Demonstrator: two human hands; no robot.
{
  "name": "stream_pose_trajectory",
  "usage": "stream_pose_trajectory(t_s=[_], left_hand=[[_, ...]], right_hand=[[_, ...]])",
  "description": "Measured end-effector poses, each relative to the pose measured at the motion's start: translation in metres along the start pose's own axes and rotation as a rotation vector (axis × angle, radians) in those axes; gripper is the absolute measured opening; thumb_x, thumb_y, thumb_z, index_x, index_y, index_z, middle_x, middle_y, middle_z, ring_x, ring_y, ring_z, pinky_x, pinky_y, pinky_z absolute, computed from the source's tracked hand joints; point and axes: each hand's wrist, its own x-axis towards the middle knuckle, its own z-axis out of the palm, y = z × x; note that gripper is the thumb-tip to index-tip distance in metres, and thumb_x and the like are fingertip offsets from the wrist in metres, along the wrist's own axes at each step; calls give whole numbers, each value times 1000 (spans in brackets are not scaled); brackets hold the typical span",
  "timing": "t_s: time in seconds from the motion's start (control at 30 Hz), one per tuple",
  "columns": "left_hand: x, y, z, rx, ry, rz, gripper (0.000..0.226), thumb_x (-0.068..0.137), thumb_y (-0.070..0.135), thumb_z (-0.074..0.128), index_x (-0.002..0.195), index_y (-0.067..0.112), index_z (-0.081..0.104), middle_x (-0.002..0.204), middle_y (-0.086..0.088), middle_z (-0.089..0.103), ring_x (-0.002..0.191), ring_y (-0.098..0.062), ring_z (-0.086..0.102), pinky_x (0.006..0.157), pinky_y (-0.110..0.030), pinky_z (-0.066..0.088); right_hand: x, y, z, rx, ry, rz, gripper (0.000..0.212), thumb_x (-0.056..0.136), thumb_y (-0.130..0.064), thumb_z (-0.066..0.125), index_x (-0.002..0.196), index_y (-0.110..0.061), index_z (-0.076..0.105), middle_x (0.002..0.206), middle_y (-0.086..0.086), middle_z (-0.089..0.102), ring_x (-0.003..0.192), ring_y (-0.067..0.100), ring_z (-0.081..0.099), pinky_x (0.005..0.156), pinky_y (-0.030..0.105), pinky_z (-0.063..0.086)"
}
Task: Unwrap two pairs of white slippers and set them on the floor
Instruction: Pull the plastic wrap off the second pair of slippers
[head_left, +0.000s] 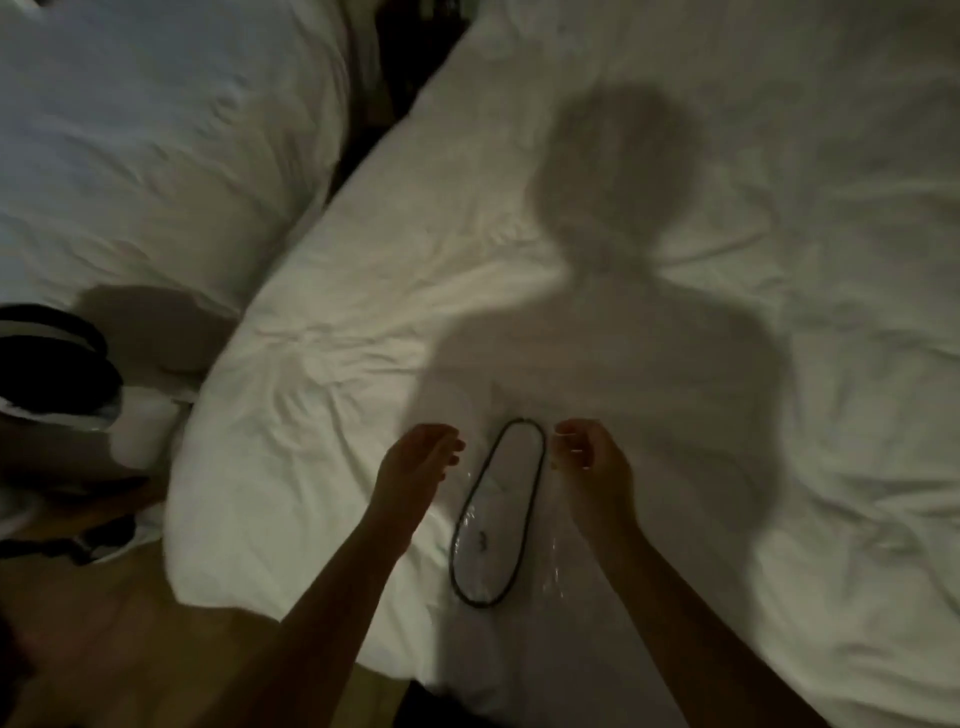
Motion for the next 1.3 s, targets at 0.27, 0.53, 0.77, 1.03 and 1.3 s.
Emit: stream_pose_trajectory(t_s=[0.27, 0.53, 0.77, 1.03, 1.3], left_hand=[[41, -128, 34, 193, -81, -268, 41, 86, 15, 66, 124, 8, 53, 118, -14, 62, 103, -27, 62, 83, -31, 53], [78, -177, 56, 388, -104, -307, 62, 74, 9, 76, 128, 1, 45, 110, -14, 61, 89, -24, 60, 78, -36, 53], [88, -159, 44, 462, -164, -311, 41, 74, 14, 78, 109, -2, 65, 104, -22, 69, 98, -35, 66, 76, -33, 50], [77, 46, 19, 256, -282, 138, 18, 70, 10, 79, 74, 20, 65, 62, 10, 62, 61, -10, 58, 55, -15, 45], [-17, 314, -14, -39, -388, 605, 33, 58, 47, 77, 81, 25, 71, 81, -8, 73, 78, -16, 70, 74, -40, 57]], right_hand=[[-17, 117, 45, -110, -56, 293, 7, 87, -21, 65, 93, -25, 62, 74, -20, 59, 68, -6, 55, 52, 1, 38], [-11, 146, 49, -88, -19, 399, 5, 90, -21, 62, 93, -26, 60, 80, -20, 59, 72, -1, 58, 56, 10, 41], [-8, 128, 30, -40, 59, 428, 11, 92, -23, 60, 102, -22, 64, 90, -3, 67, 76, 10, 62, 58, 16, 43], [11, -26, -21, 121, 191, 168, 23, 88, -28, 67, 111, -24, 62, 99, -14, 65, 86, -1, 60, 67, 15, 45], [-29, -295, -114, 362, 232, -411, 24, 93, -9, 60, 117, -13, 57, 96, 10, 65, 83, 5, 64, 80, 13, 51]])
